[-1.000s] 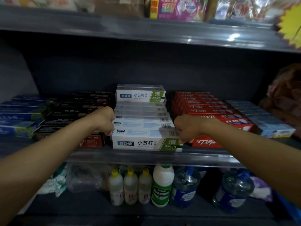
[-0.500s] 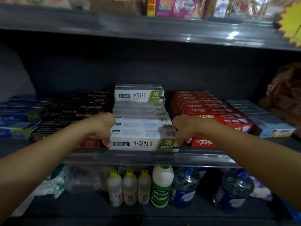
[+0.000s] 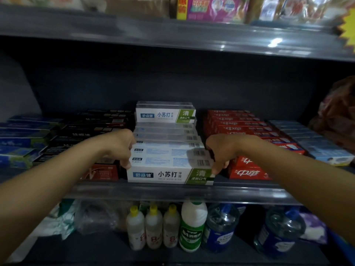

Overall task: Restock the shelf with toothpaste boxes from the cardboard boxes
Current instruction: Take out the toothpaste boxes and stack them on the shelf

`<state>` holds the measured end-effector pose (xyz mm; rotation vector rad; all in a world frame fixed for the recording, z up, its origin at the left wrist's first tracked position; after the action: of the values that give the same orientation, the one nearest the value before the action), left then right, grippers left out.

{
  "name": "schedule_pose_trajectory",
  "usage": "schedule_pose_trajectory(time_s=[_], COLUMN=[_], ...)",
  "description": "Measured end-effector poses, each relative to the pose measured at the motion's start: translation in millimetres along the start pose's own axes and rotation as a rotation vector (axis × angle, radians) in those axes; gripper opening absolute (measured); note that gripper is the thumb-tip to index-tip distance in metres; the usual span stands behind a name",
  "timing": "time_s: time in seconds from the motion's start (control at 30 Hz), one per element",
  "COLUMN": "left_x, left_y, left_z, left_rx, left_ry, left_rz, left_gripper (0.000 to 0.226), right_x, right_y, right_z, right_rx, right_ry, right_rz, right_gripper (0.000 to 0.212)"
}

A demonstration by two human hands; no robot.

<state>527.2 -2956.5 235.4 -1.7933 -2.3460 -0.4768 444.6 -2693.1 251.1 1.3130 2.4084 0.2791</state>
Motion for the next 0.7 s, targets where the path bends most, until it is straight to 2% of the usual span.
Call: schedule_pose_trajectory(time_s=[0.1,0.2,0.3,0.33,0.4,0.47,0.53,0.57,0.63,0.7], left_x=[-0.7,1.3,4.3,5.2,5.8,3.3,1.8,0.9,0.7,-3.6], left_y=[-10.1,-30.8,-49.2,-56.3,-71.4,-84.8,-96.4,-101.9,-112.2,-124.3], left_z=[-15.8,-26.2,-32.9,-33.3,-33.4,-30.9,-27.6,-25.9,-23.6,-23.7], left_rx=[0.061,0.201,0.295,0.309,0.322,0.309,0.292,0.291,0.287,0.318], left_ry=[0.038,0.066,0.056,0.087,0.182,0.263,0.301,0.308,0.319,0.325], left_rz=[-0.038,-0.083,-0.096,-0.099,-0.096,-0.095,-0.096,-0.097,-0.095,-0.112], left_gripper=[0.037,0.042,0.006,0.011,0.01,0.021,0.034,0.037,0.036,0.036], right_x=[-3.3,-0.7,2.7,2.5,2.4,3.6,7.4,9.2,11.1,14.8], right_y=[-5.3,-19.7,-40.4,-48.1,-64.9,-85.1,-107.4,-118.3,-134.2,-148.1], right_z=[-15.8,-30.2,-39.6,-41.7,-45.4,-47.4,-47.5,-46.8,-45.6,-44.0], right_rx=[-0.026,0.056,0.176,0.218,0.269,0.312,0.357,0.377,0.432,0.454], right_ry=[0.037,0.024,0.105,0.151,0.206,0.216,0.143,0.107,0.069,0.028], right_rz=[0.014,0.076,0.113,0.111,0.109,0.113,0.095,0.09,0.101,0.149], right_gripper=[0.051,0.046,0.02,0.013,0.017,0.018,0.013,0.021,0.026,0.023])
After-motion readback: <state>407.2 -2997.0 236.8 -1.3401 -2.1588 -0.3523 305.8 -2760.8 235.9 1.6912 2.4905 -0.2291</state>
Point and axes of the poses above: each hand's wrist, its own y-axis away from the middle knuckle, its own z-axis out of the palm, x = y × z, the point moved 2 cm from there along -y, towards the middle knuckle, and after that the axes turned 7 degrees about x, right-handed, at the moved point
